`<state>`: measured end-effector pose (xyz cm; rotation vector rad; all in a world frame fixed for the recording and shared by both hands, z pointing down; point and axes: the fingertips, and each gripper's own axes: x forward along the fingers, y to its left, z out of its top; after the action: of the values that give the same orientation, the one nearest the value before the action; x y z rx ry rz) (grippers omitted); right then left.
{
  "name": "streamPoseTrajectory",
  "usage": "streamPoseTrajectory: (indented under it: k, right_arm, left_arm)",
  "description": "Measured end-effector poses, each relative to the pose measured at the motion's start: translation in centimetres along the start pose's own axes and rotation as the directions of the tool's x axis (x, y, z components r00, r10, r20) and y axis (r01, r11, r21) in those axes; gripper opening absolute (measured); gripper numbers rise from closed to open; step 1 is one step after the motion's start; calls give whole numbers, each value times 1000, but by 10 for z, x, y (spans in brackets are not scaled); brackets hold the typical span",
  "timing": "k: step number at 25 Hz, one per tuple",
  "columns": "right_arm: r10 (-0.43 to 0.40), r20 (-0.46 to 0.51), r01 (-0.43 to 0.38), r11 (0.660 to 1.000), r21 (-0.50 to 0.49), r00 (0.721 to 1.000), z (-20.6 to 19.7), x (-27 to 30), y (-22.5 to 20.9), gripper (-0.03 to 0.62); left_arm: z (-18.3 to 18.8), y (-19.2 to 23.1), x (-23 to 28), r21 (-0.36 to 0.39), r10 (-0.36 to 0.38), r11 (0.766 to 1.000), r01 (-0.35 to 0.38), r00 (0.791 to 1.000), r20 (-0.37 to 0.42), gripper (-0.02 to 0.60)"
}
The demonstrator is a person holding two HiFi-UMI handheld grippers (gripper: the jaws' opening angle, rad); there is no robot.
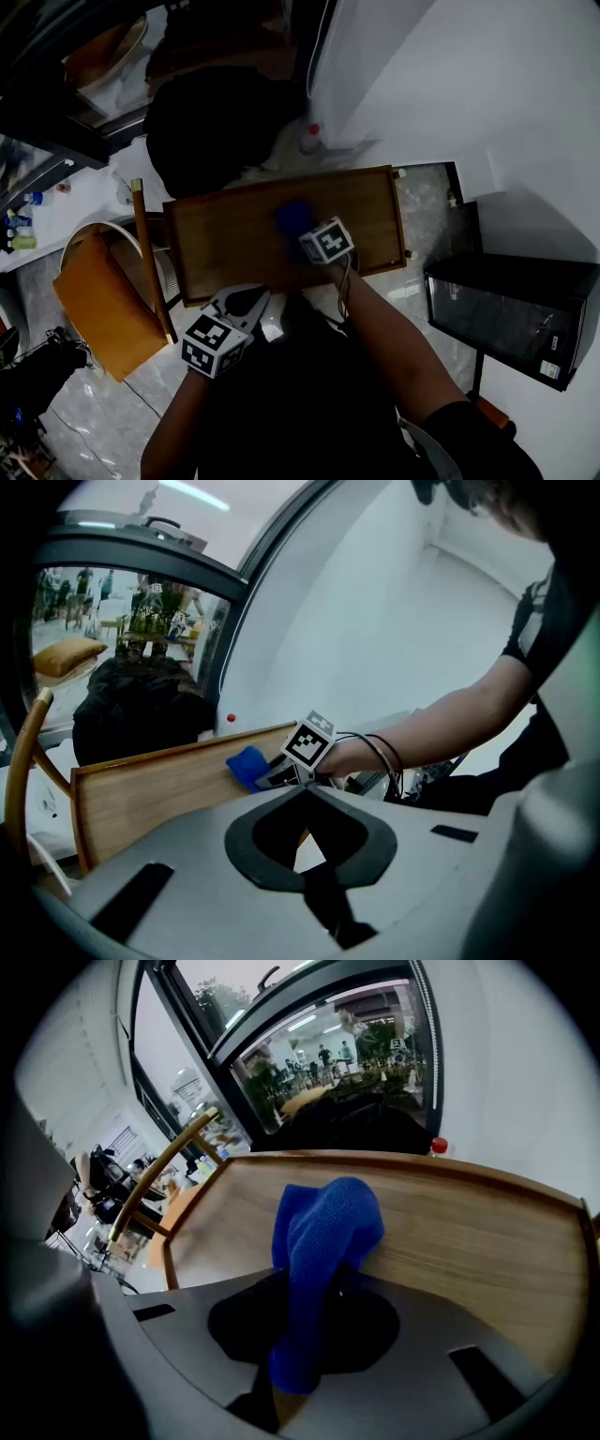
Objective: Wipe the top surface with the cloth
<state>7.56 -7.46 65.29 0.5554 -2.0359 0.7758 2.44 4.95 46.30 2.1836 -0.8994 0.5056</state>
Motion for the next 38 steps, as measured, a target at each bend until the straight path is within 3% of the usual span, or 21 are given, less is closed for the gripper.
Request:
streamPoseTrajectory:
  k: [14, 19, 29, 38]
  right_arm:
    - [-153, -19, 154, 986, 68, 988, -48, -62, -104, 78]
    - [-178, -14, 179, 980, 82, 984, -54, -80, -125, 78]
    - [-284, -107, 293, 953, 75, 953, -69, -109, -166, 78]
    - [-302, -164, 317, 946, 68, 939, -78, -121, -182, 78]
  left_arm:
    - [17, -28, 51, 10, -34, 999, 34, 999, -7, 5]
    - [18, -39, 64, 10, -45, 999, 45, 999, -7, 5]
    - [22, -50, 76, 10, -45, 999, 45, 999, 6, 5]
    - [24, -54, 80, 14, -45, 999, 45, 999, 13, 5]
